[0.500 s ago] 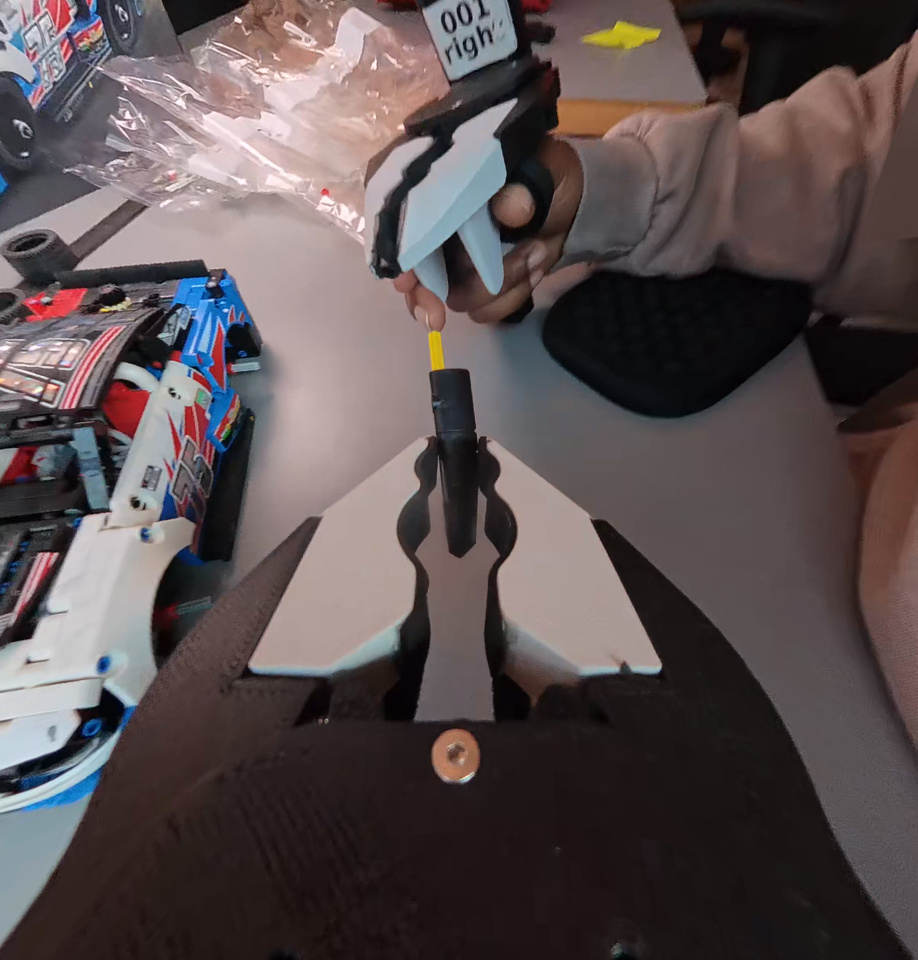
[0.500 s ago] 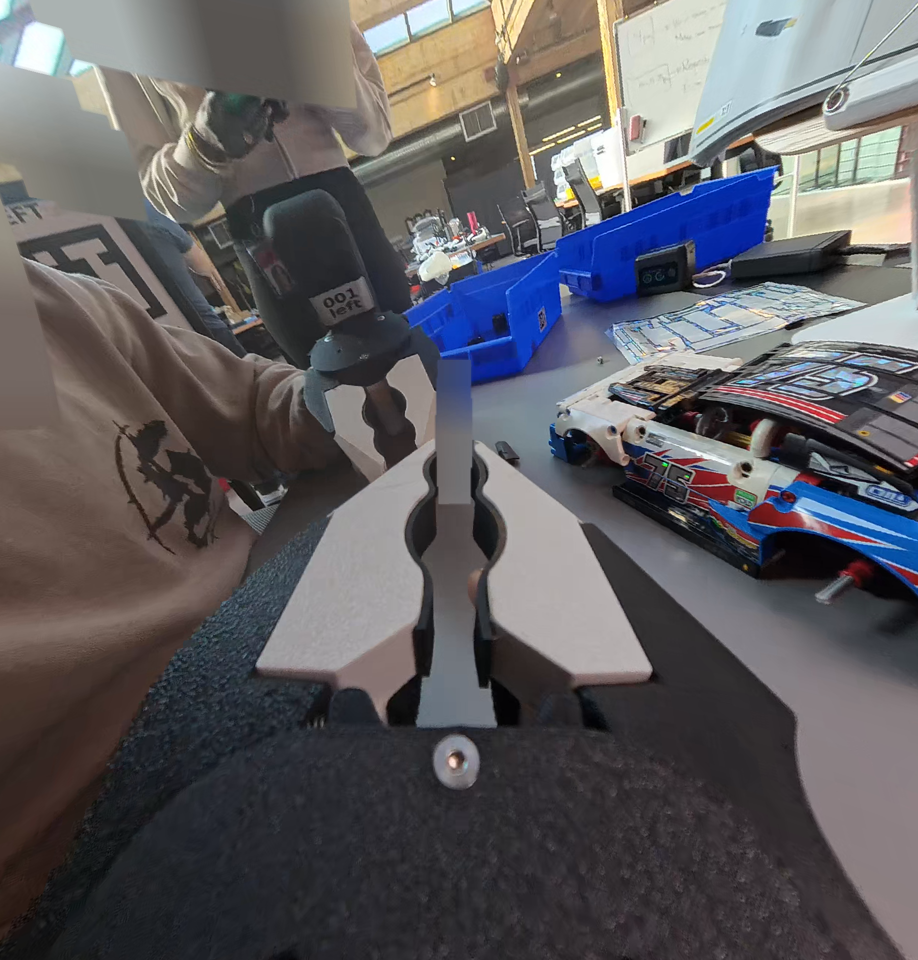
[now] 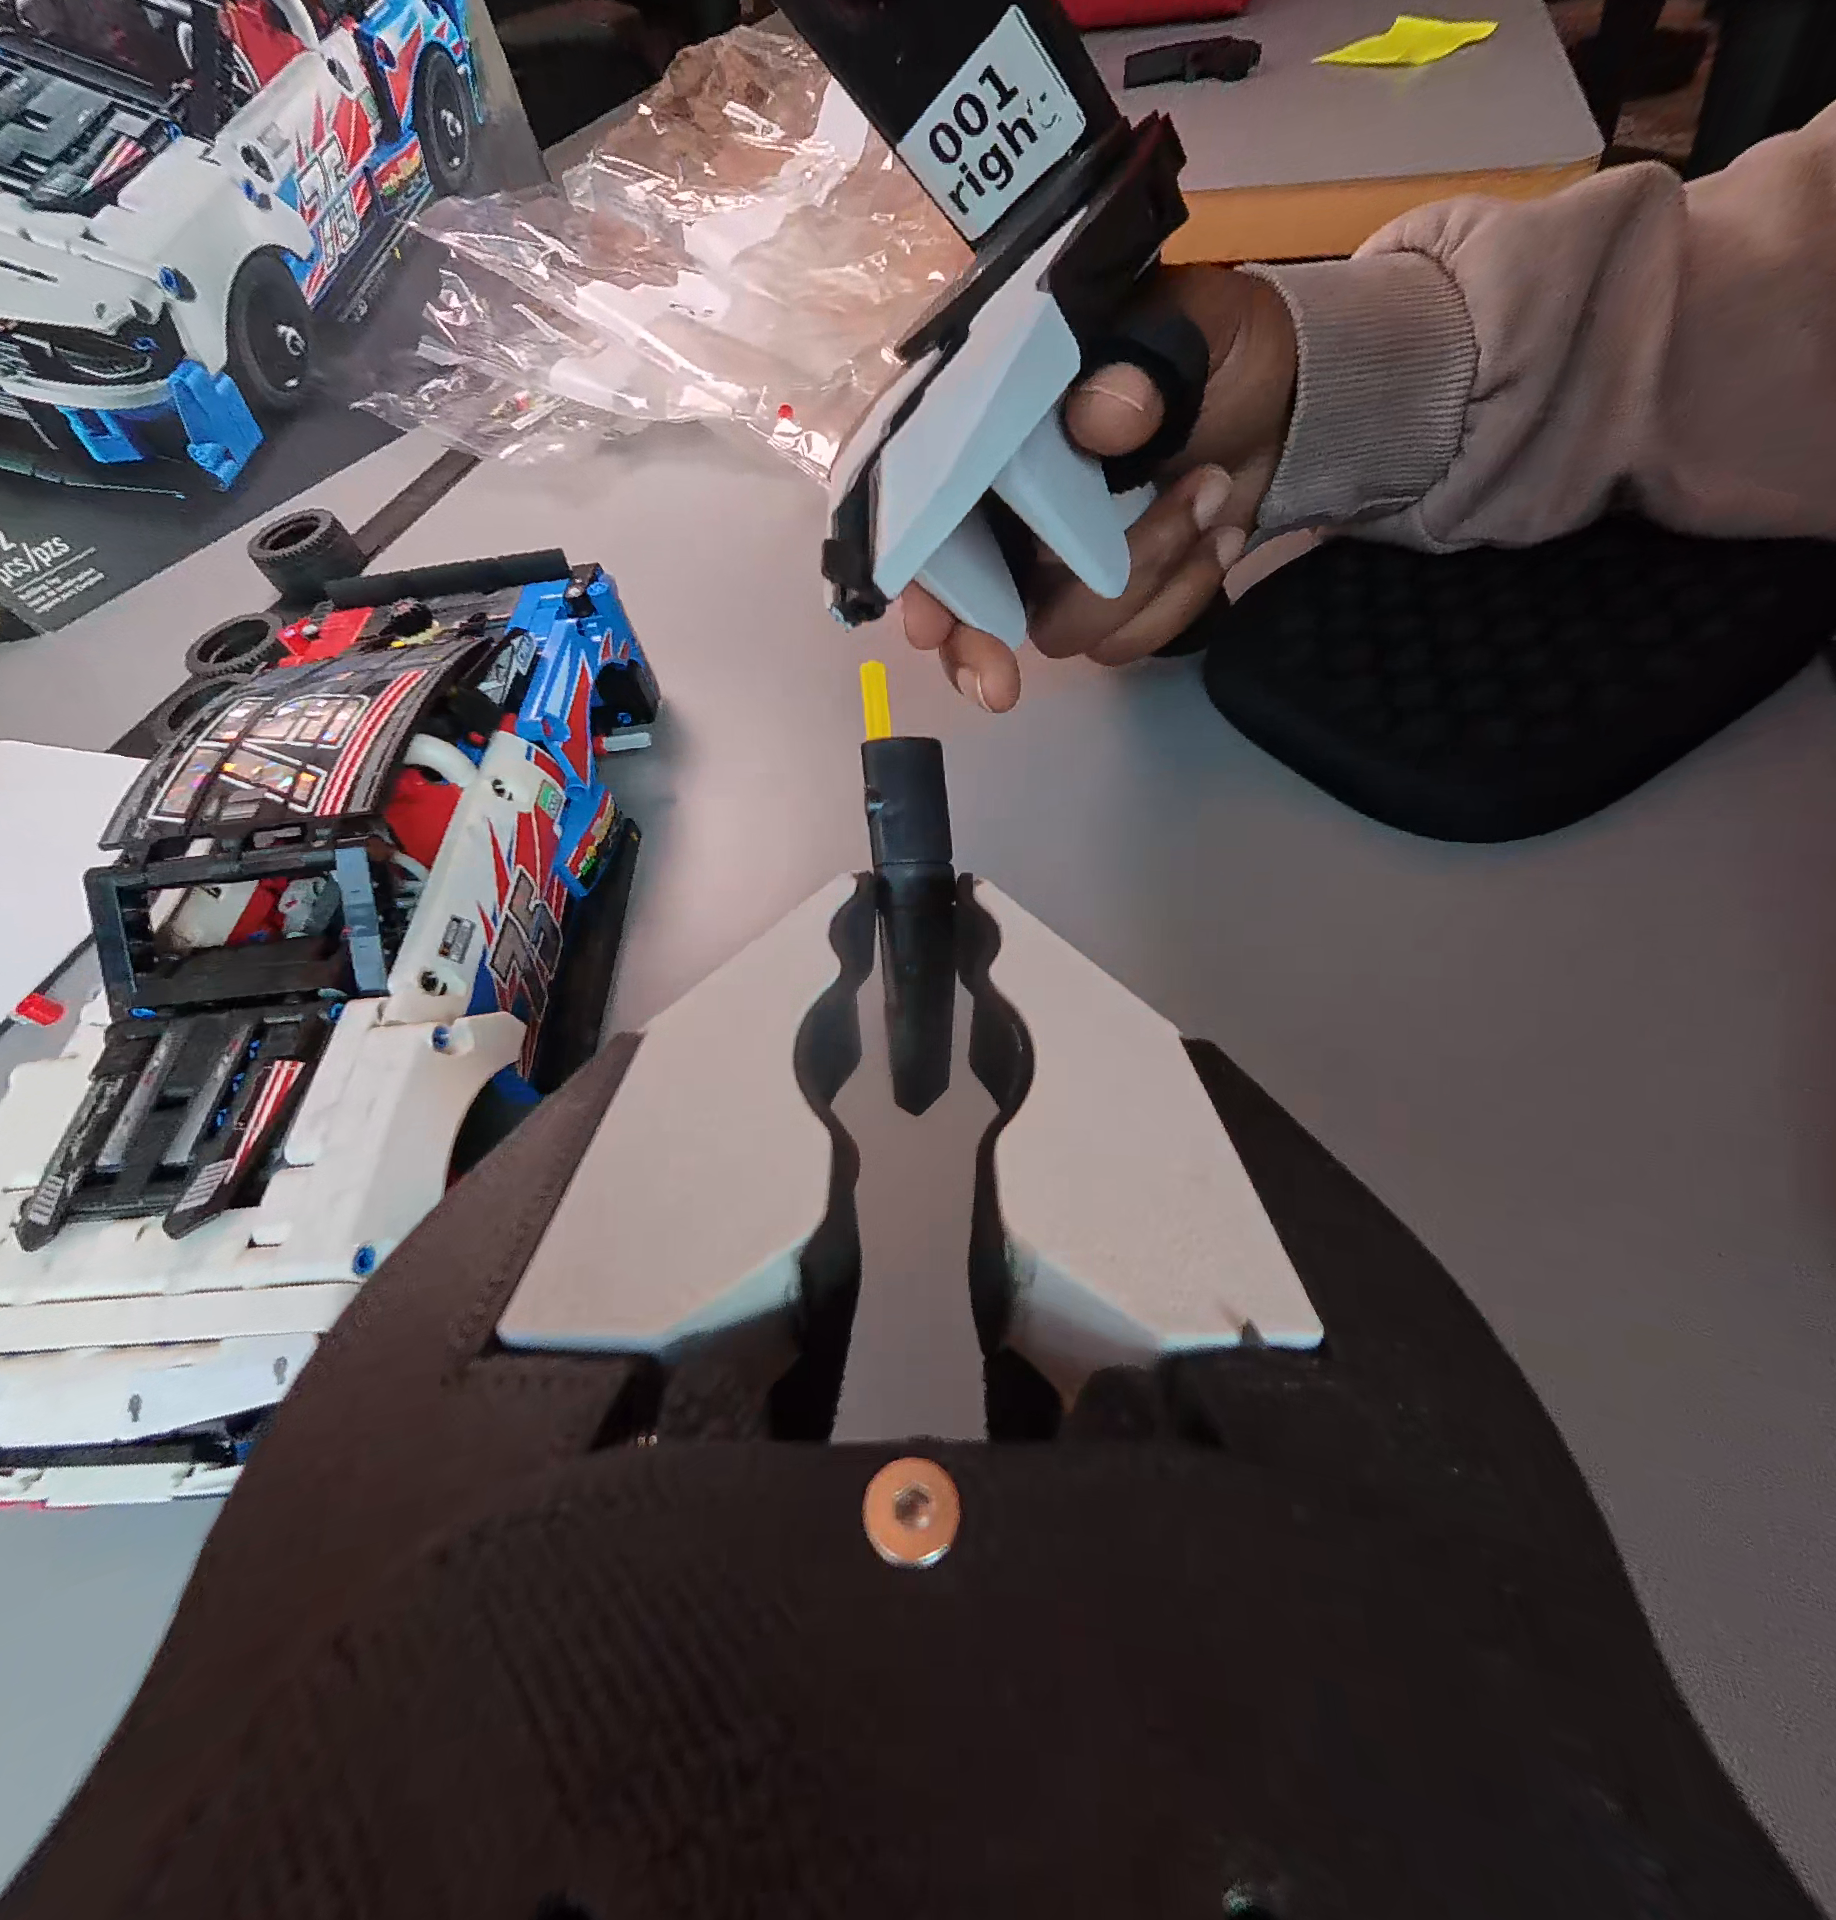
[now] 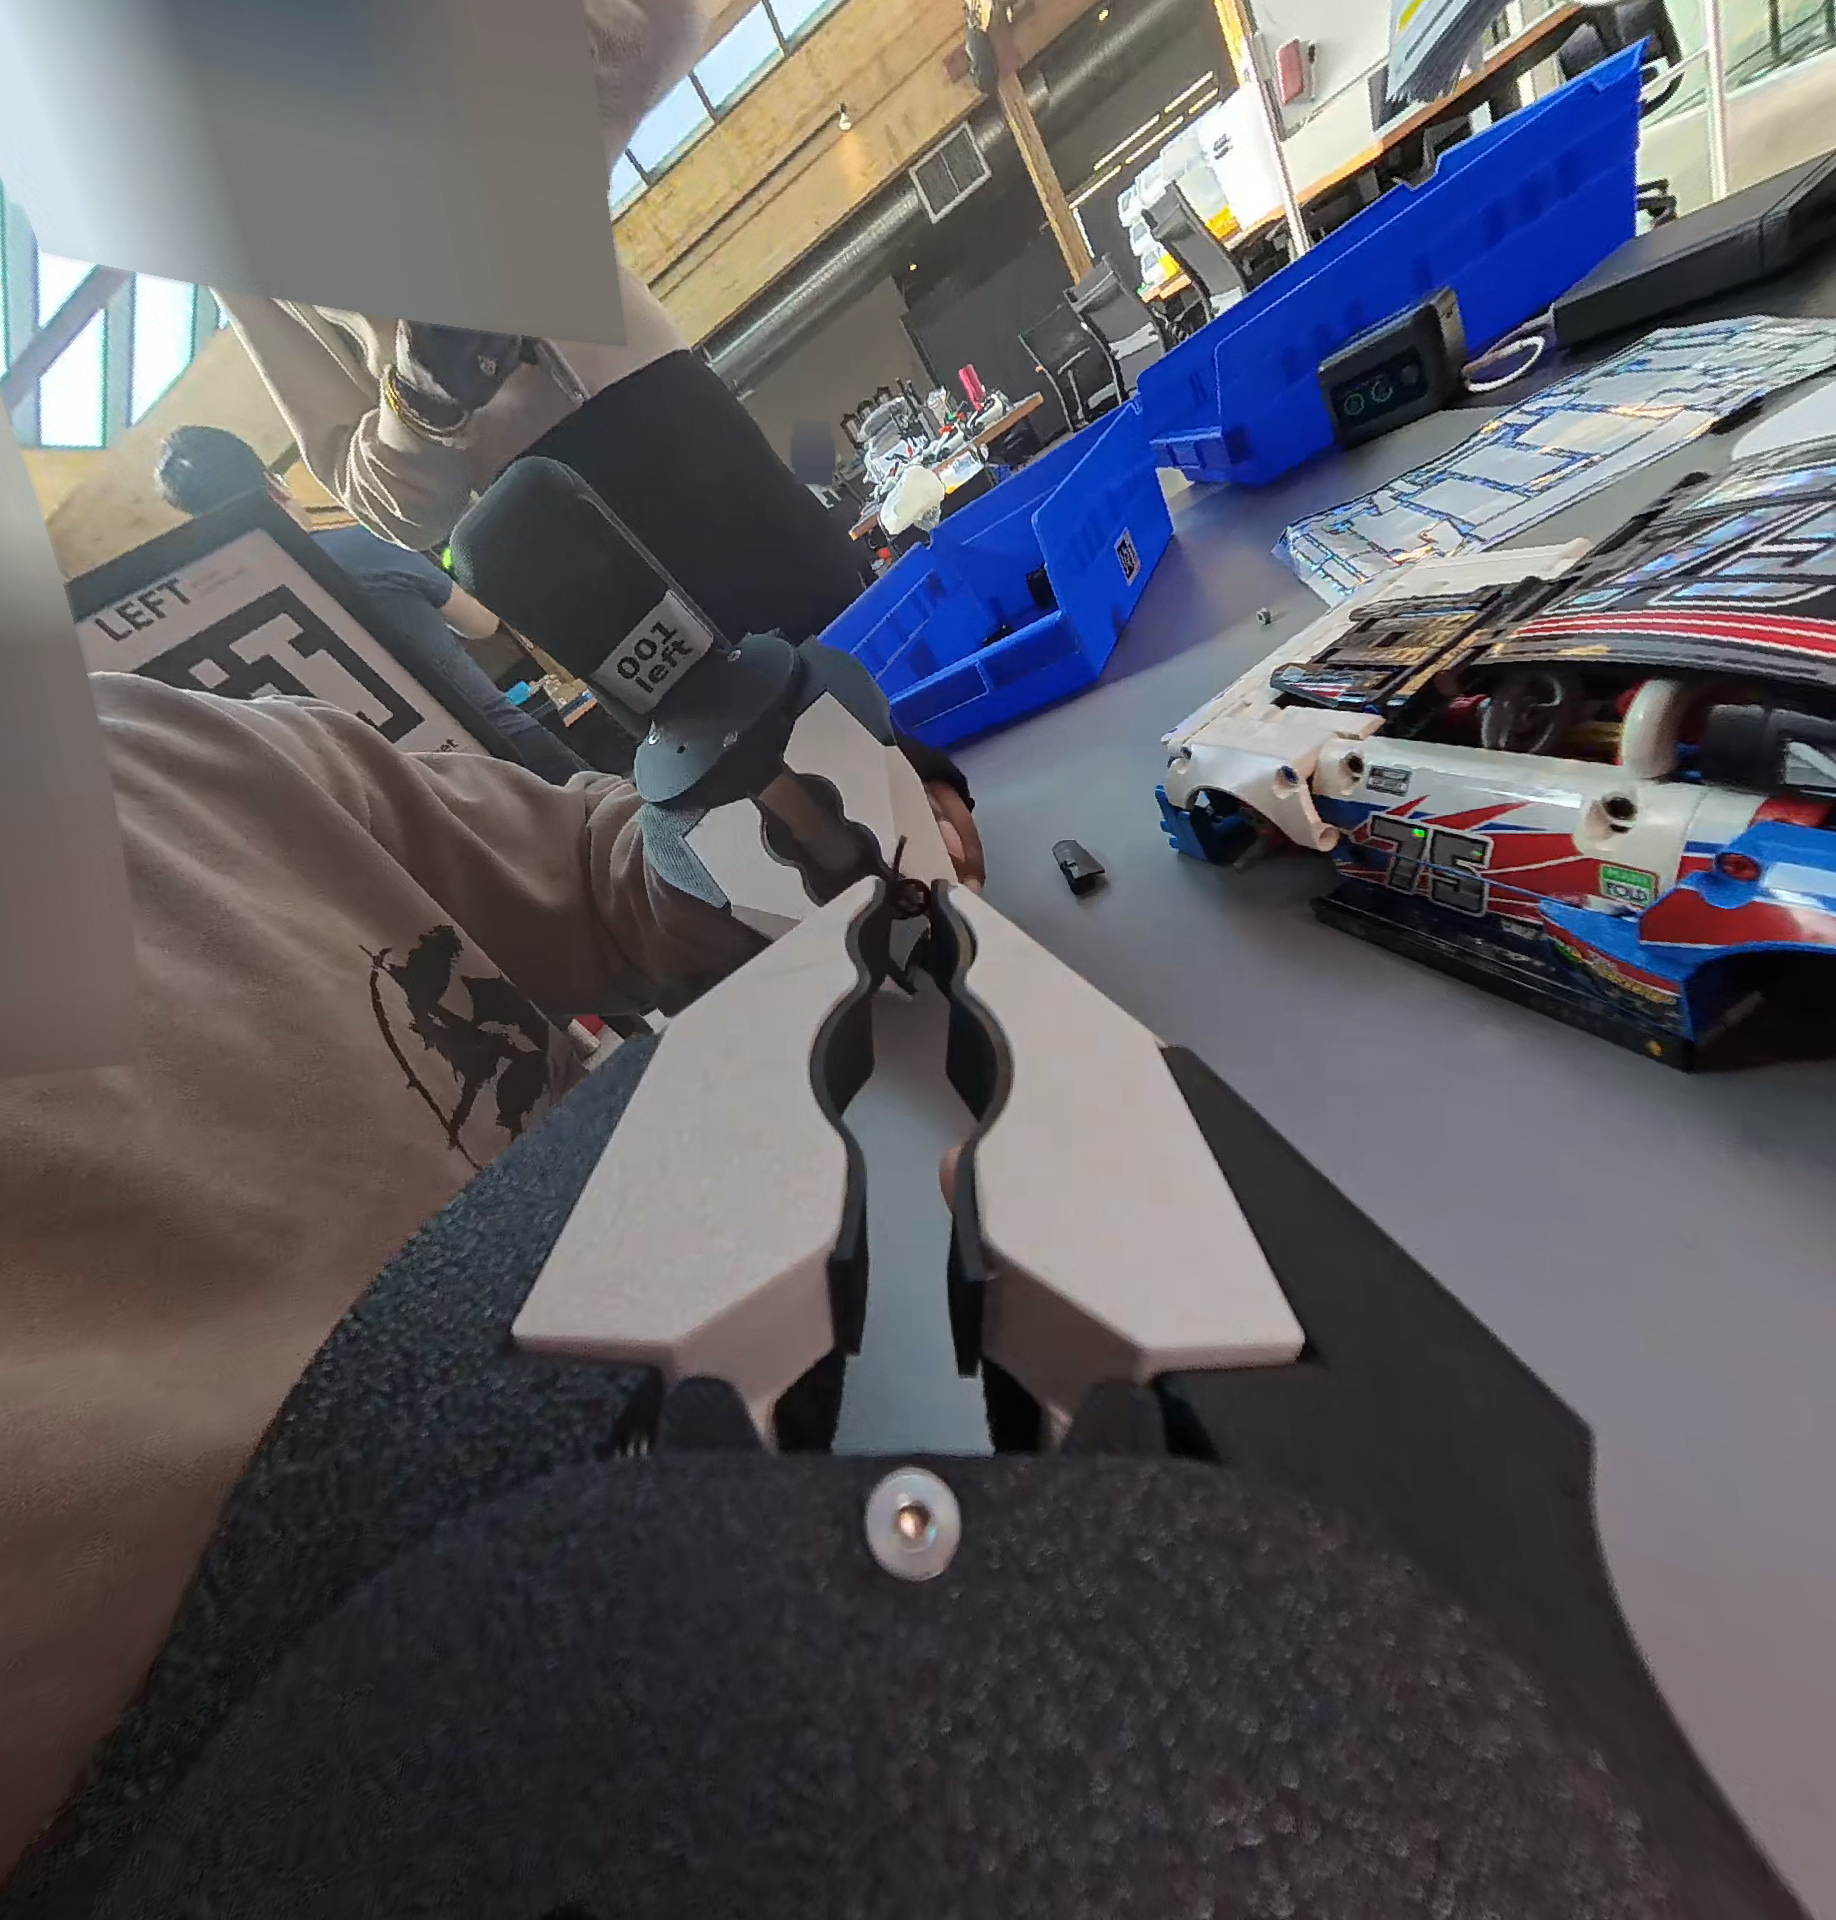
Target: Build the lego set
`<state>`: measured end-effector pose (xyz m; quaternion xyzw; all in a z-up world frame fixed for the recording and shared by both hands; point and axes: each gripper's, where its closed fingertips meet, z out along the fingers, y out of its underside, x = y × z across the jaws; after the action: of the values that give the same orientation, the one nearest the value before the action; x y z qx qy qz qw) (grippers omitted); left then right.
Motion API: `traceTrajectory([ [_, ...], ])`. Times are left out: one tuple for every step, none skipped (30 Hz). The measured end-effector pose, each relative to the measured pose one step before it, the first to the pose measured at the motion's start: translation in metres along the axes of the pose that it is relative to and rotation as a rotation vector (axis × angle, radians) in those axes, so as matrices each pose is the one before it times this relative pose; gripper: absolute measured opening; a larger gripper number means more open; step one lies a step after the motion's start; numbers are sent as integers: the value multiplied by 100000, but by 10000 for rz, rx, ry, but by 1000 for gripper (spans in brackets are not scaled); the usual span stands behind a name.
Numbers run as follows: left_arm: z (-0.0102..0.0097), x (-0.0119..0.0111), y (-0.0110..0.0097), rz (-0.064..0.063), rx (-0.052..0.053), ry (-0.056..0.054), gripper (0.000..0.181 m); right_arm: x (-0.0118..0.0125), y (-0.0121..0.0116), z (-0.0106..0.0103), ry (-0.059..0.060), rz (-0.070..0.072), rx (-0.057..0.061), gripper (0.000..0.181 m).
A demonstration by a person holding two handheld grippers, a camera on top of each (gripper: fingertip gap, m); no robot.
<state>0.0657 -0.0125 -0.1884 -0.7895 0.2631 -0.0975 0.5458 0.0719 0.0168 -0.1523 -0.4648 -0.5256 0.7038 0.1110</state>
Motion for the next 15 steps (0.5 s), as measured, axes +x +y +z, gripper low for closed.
traceTrajectory([
  [10, -84, 109, 13, -24, -55, 13, 90, 113, 26, 35, -42, -51, 4],
  [-28, -122, 65, 31, -2, -89, 13, 22, 73, 8, -11, 16, -32, 4],
  [-17, -70, 78, 70, -41, -50, 13, 55, 79, 4, 8, 48, -41, 4],
  [-13, -98, 44, 82, -30, -94, 13, 68, 95, 4, 35, 8, -45, 4],
  [-9, -11, 0, 89, -6, -47, 13, 93, 106, 9, 61, -51, -63, 4],
  [10, 11, 24, 49, -20, -26, 13, 76, 138, 17, 54, -70, -78, 4],
  [8, 20, 22, 38, -16, -19, 13, 30, 114, 20, 27, -48, -55, 4],
  [33, 41, 104, 46, -62, -3, 13, 37, 104, 30, 20, -23, -56, 4],
  [20, 17, 104, 65, -50, -22, 13, 40, 102, 23, 21, -17, -58, 4],
  [18, 34, 124, 57, -59, -16, 13, 55, 82, 19, 25, -28, -44, 4],
  [29, 26, 194, 36, -101, -5, 13, 42, 55, 8, 27, -21, -28, 4],
  [80, 87, 303, 18, -169, 48, 13, 75, 45, -2, 34, -10, -25, 4],
  [157, 199, 564, -22, -312, 139, 13, 94, 58, -10, 55, -20, -35, 4],
  [229, 190, 760, -76, -420, 147, 13, 156, 100, -7, 103, -42, -67, 4],
  [249, 133, 843, -119, -434, 120, 13, 265, 207, 10, 170, -69, -130, 4],
])
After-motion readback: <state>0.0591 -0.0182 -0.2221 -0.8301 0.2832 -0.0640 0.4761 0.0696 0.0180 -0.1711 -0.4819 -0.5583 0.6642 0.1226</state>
